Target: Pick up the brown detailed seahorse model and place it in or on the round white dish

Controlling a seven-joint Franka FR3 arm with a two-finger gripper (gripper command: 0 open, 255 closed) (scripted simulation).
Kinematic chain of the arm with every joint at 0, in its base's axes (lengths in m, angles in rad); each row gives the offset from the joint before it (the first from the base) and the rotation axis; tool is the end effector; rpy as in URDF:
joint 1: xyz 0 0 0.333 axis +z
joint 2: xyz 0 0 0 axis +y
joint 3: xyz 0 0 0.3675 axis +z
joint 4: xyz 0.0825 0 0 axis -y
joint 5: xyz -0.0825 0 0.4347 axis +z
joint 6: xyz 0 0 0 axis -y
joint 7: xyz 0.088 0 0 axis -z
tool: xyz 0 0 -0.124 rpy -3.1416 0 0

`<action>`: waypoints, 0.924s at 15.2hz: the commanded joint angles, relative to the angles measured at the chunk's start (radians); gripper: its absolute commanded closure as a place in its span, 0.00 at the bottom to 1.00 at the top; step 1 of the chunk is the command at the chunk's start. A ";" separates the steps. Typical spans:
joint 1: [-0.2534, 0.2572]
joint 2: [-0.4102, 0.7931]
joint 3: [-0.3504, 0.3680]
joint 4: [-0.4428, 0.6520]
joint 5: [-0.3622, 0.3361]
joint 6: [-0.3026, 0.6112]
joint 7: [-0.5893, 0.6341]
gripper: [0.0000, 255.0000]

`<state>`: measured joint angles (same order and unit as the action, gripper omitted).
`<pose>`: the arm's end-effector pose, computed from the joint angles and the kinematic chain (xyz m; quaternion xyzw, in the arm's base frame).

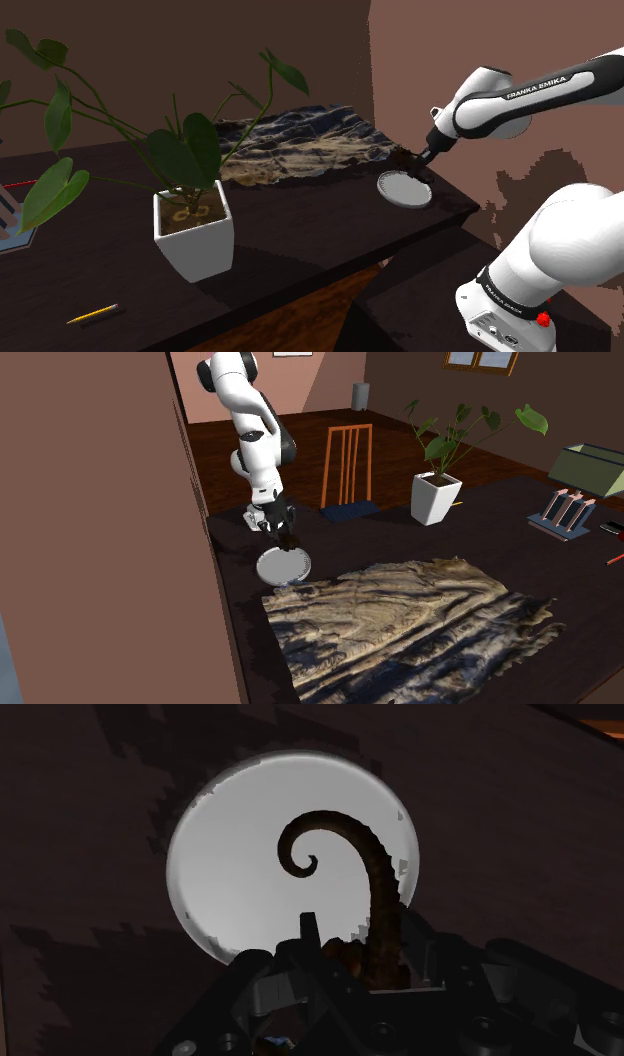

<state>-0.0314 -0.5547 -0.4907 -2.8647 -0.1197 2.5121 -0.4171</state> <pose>0.3274 -0.1616 0.3332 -0.9930 -0.0159 -0.1078 0.0447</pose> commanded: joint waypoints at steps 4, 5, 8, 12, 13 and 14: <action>0.023 0.071 -0.041 -0.028 0.014 0.098 -0.034 1.00; 0.030 0.086 -0.049 -0.032 0.020 0.118 -0.041 1.00; 0.058 0.136 -0.078 -0.044 0.041 0.180 -0.065 1.00; 0.094 0.186 -0.111 -0.052 0.072 0.238 -0.094 1.00; 0.094 0.186 -0.111 -0.052 0.072 0.238 -0.094 1.00; 0.094 0.186 -0.111 -0.052 0.072 0.238 -0.094 1.00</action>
<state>0.0604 -0.3707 -0.5994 -2.9170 -0.0494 2.7476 -0.5096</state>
